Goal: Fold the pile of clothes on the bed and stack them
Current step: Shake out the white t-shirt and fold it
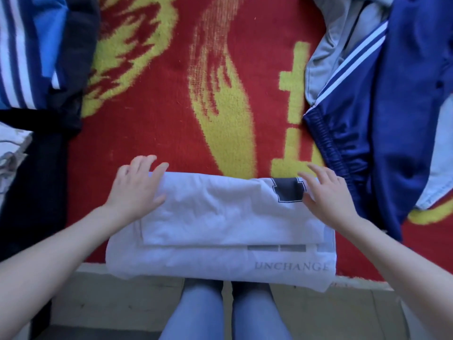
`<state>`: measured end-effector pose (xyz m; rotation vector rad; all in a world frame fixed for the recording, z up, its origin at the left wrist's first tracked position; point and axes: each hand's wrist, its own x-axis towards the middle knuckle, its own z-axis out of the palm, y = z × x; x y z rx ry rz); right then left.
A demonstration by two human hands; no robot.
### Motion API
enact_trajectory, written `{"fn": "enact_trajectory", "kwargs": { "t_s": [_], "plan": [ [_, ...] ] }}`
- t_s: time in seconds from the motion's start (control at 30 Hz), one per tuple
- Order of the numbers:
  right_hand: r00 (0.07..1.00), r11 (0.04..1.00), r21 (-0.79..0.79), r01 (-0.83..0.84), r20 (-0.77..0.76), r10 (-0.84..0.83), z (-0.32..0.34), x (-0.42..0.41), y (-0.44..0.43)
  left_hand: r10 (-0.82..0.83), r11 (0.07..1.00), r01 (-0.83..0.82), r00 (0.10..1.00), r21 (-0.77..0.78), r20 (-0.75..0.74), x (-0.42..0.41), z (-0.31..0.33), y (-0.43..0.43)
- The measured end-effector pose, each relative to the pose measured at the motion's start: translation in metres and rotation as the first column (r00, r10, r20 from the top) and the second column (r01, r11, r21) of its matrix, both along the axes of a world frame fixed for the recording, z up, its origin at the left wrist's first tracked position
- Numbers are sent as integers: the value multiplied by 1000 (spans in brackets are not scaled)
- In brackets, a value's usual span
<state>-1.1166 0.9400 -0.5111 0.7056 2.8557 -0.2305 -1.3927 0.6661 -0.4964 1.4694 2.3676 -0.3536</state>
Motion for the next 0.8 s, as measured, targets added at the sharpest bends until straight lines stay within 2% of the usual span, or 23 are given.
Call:
{"fn": "enact_trajectory", "kwargs": {
  "t_s": [0.03,0.1,0.13,0.17,0.27,0.33,0.4,0.47,0.53,0.6,0.7,0.77,0.8],
  "plan": [
    [989,998,-65,26,149,-16,0,-9,5,32,996,-30,999,-89,31,-6,-2,7],
    [904,982,-180,56,426,27,3,-19,13,84,942,-34,987,-334,137,-18,-7,19],
    [855,979,-193,64,516,46,6,-24,17,87,915,-8,980,-404,177,-24,-5,24],
    [828,978,-201,56,556,67,4,-25,20,74,922,16,973,-388,217,-30,-6,25],
    [882,975,-205,85,471,22,11,-25,34,135,956,-45,945,-290,299,-53,3,20],
    [951,952,-235,197,282,-128,13,-20,50,210,969,-149,916,-195,343,-67,14,17],
    [968,948,-205,243,116,-223,20,-21,60,226,973,-201,925,-110,307,-77,26,16],
    [991,982,-134,134,-5,-136,26,-19,61,167,986,-161,961,-42,220,-80,34,11],
    [993,999,36,-39,-112,42,35,-9,54,-13,985,-6,994,173,112,-72,39,-3],
    [961,975,190,-118,-225,161,45,14,43,-167,932,156,986,327,8,-58,42,-32],
    [892,945,256,-202,-351,285,52,66,4,-215,902,219,975,371,-53,-27,46,-83],
    [876,933,226,-280,-338,344,44,105,-24,-255,895,263,964,360,-70,-3,36,-116],
    [893,933,191,-305,-283,350,37,124,-36,-262,909,265,964,322,-53,10,28,-131]
  ]
}}
